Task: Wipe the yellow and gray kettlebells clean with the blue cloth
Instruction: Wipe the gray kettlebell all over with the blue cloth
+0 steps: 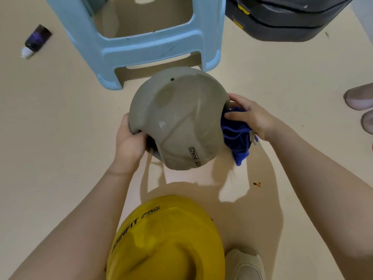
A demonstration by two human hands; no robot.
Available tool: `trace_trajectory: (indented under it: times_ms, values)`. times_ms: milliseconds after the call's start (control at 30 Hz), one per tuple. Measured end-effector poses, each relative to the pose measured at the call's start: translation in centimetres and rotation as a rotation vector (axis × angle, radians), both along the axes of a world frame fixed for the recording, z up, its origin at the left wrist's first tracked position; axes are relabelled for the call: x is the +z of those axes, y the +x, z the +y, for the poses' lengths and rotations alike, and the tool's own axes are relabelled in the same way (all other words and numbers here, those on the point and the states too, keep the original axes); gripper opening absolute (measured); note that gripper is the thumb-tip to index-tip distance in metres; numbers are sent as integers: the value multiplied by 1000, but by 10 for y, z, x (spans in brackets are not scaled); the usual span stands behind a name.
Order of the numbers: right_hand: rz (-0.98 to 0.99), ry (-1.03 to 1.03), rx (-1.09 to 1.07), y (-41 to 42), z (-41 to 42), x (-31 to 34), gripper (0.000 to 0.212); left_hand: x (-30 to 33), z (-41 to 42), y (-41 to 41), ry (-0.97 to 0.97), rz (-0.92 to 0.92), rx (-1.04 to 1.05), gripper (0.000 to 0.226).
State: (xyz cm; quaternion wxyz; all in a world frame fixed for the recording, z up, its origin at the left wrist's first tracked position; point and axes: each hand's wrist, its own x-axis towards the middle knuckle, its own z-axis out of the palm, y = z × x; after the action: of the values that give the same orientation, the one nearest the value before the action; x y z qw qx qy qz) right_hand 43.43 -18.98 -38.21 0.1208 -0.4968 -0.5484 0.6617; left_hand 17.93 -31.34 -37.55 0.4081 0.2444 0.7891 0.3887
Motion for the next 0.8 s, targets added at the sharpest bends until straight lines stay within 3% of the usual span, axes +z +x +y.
trace_trajectory:
  times_ms: [233,433,500,667,800]
  values:
    - [-53,0,3,-16,-4,9,30,-10,-5,-3,41,17,-15,41]
    - [-404,233,39,-6,-50,17,16,6,-11,8,-48,76,-126,19]
    - [-468,220,25,4,-74,15,6,10,-15,15,-92,88,-166,17]
    - [-535,84,-95,21,-103,21,28,22,-14,25,-210,70,-322,20]
    - [-593,56,-106,25,-105,21,21,23,-19,28,-236,78,-417,25]
